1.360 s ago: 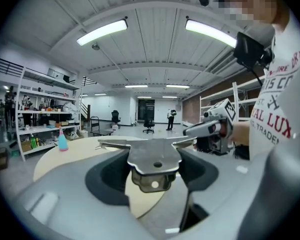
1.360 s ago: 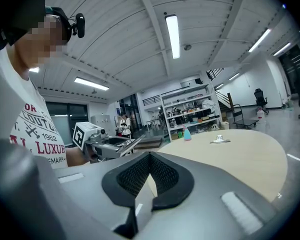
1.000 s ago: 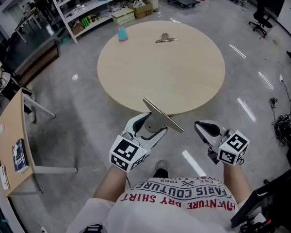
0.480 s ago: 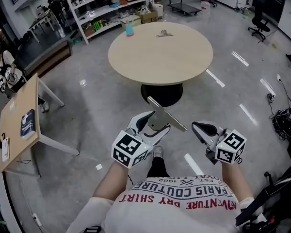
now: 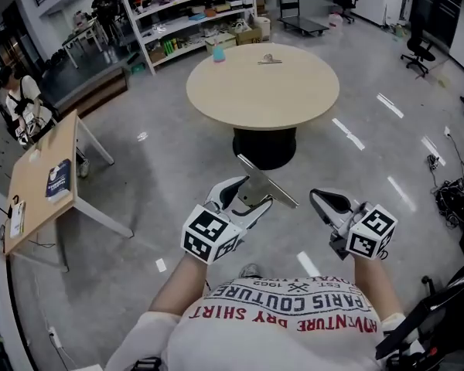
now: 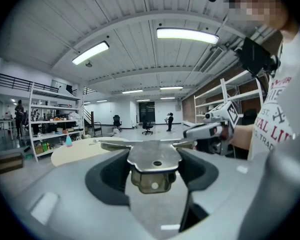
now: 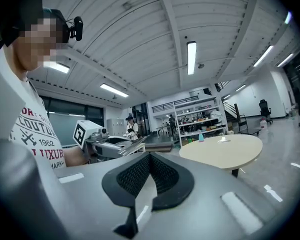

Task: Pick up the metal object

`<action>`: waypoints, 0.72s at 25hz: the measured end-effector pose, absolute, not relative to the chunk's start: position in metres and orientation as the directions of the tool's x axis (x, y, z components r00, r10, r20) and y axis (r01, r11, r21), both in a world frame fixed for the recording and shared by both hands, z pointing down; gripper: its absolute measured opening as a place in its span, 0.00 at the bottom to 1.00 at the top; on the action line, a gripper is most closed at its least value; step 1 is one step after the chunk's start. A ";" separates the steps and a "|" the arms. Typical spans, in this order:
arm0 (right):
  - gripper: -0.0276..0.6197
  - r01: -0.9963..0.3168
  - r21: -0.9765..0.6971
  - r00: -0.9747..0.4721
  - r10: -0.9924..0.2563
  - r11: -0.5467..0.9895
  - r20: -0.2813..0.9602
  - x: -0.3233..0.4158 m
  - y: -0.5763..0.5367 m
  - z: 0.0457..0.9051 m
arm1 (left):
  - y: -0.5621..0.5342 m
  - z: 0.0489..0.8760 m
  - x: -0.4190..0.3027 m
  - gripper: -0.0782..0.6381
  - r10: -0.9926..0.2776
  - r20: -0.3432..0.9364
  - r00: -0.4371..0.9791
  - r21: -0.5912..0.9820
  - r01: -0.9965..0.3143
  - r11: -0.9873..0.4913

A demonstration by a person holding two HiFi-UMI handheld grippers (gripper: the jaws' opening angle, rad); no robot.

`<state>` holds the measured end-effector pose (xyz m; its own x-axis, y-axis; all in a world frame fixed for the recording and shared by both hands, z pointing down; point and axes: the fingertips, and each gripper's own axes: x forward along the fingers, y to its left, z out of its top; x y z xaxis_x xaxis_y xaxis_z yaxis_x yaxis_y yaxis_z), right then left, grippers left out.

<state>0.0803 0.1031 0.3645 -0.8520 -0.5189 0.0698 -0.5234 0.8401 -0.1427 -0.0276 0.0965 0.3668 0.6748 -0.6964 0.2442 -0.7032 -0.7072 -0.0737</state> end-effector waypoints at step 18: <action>0.04 -0.521 -0.094 -0.853 -0.517 0.848 0.067 0.089 0.120 0.356 | 0.111 0.359 -0.013 0.51 -0.703 0.244 0.668 -0.104 -0.703 -0.703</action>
